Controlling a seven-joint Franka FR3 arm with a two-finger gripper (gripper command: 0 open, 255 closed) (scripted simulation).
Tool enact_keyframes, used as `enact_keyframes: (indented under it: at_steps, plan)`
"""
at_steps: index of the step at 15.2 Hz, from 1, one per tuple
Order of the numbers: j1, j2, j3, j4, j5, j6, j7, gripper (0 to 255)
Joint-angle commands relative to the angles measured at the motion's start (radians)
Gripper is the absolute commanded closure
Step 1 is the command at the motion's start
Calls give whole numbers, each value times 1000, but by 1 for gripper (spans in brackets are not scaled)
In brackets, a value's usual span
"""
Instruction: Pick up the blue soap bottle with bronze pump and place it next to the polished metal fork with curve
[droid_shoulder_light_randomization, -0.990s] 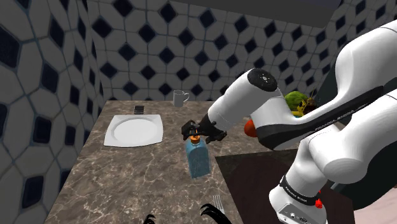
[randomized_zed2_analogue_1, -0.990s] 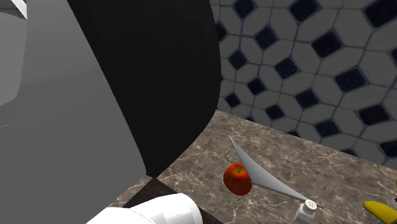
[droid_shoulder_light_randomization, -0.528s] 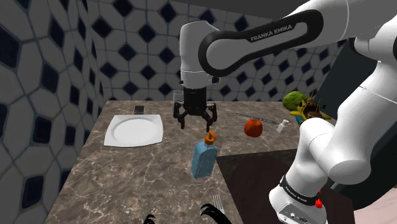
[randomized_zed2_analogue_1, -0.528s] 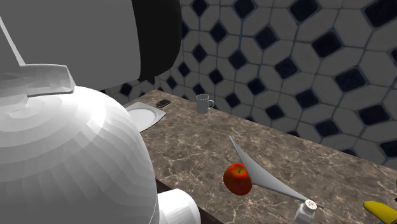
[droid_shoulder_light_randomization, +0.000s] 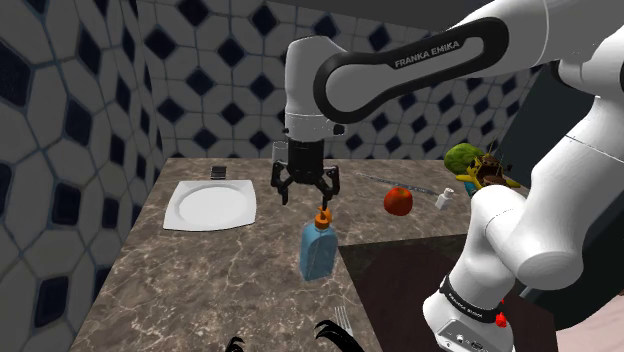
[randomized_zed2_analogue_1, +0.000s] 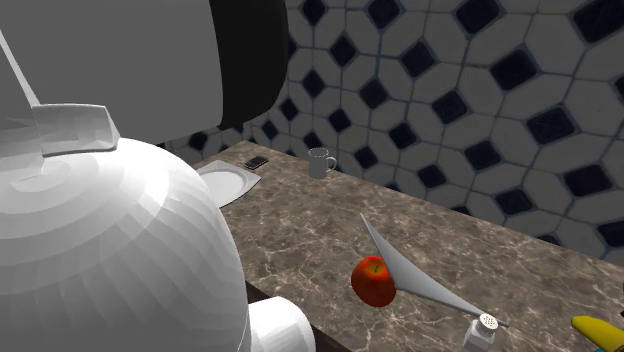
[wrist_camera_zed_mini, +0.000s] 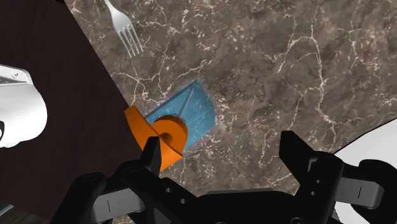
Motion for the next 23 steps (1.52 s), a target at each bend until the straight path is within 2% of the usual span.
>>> enact_keyframes:
  at_steps: [1,5,6,14,23]
  plan:
    - [1,38,0,-20,-1,0,0,0]
    - [0,38,1,-20,-1,0,-1,0]
    - [3,35,5,-18,0,-4,7,255]
    - [10,19,14,-47,4,12,19,255]
    - [-1,2,0,54,-7,-109,12,255]
